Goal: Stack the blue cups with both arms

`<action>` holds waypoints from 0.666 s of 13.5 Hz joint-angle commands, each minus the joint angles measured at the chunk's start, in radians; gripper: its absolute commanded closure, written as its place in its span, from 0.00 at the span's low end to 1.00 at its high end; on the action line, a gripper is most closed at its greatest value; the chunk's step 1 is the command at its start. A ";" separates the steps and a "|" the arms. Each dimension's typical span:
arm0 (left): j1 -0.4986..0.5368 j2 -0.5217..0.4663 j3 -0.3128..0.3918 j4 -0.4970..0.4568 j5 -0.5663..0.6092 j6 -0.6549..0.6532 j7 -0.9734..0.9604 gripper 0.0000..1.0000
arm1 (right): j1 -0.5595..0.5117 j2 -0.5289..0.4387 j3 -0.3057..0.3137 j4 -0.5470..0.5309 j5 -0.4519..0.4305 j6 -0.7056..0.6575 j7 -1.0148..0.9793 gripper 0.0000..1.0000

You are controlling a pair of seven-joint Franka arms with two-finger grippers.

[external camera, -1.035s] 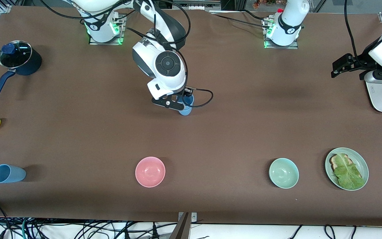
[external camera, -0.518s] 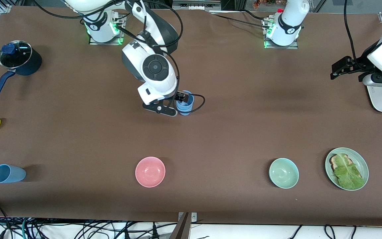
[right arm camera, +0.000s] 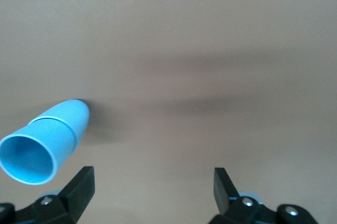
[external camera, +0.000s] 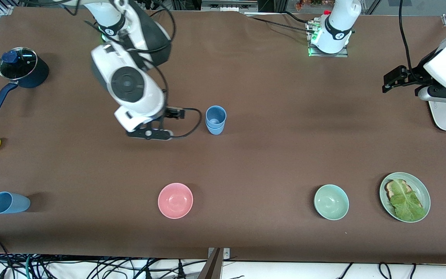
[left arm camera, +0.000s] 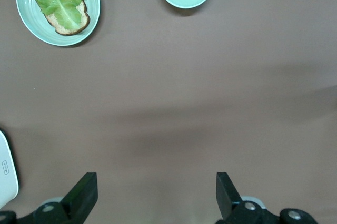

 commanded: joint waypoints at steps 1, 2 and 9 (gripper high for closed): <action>-0.013 -0.004 0.014 0.001 -0.008 0.005 0.010 0.01 | -0.021 -0.076 -0.023 -0.022 -0.001 0.000 -0.065 0.00; -0.013 -0.004 0.014 0.001 -0.008 0.005 0.009 0.01 | -0.034 -0.099 -0.043 -0.037 -0.001 0.031 -0.096 0.00; -0.010 0.001 0.013 0.003 -0.005 0.034 0.010 0.01 | -0.121 -0.329 -0.317 -0.206 0.020 0.069 -0.515 0.00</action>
